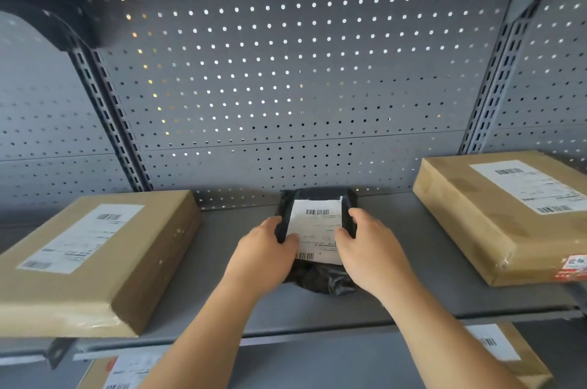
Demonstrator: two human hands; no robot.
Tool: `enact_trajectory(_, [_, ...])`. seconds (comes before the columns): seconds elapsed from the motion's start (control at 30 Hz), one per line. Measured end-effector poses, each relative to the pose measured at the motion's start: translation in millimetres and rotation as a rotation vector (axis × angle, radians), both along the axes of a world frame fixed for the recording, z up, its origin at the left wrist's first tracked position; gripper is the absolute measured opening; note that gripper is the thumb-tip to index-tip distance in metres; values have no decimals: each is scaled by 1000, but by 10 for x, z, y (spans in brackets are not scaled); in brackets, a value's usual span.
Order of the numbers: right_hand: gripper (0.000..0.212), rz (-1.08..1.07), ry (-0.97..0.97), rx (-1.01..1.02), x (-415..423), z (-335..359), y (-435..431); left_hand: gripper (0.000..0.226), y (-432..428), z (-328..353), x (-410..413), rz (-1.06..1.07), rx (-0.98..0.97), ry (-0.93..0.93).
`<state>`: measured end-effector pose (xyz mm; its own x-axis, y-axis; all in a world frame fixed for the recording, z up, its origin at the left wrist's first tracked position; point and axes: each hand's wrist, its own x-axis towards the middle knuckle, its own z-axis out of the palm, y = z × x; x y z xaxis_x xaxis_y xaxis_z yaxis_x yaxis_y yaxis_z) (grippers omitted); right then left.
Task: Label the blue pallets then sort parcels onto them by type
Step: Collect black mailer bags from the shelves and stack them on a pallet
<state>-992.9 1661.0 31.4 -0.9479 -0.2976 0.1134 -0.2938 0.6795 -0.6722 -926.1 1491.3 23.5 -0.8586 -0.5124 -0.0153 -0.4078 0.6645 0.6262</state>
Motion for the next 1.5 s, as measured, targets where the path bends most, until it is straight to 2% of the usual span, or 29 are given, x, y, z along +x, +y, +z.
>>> enact_trajectory(0.13, [27, -16, -36, 4, -54, -13, -88, 25, -92, -33, -85, -56, 57, -2])
enact_trajectory(0.23, [3, -33, -71, -26, -100, -37, -149, 25, -129, -53, -105, -79, 81, -13])
enact_trajectory(0.33, [5, -67, -101, -90, -137, -74, -208, 29, -169, -77, -129, -99, 104, -31])
enact_trajectory(0.47, [35, -117, -121, -171, -156, -99, -247, 27, -215, -85, -148, -118, 153, -23])
enact_trajectory(0.6, [29, -152, -186, -302, -176, -164, -234, 16, -207, -96, -156, -92, 167, 14])
enact_trajectory(0.77, [33, -176, -291, -501, -186, -121, -205, 6, -145, -61, -66, -12, 261, 114])
enact_trajectory(1.0, [33, 11, -291, -558, -156, -7, -122, 12, 28, 73, 176, 148, 380, 190])
enact_trajectory(1.33, [34, 317, -325, -613, 115, 61, 135, 16, 470, 127, 758, 430, 355, 348])
enact_trajectory(1.5, [28, 478, -365, -661, 403, 134, 27, 13, 532, 195, 1231, 579, 383, 496])
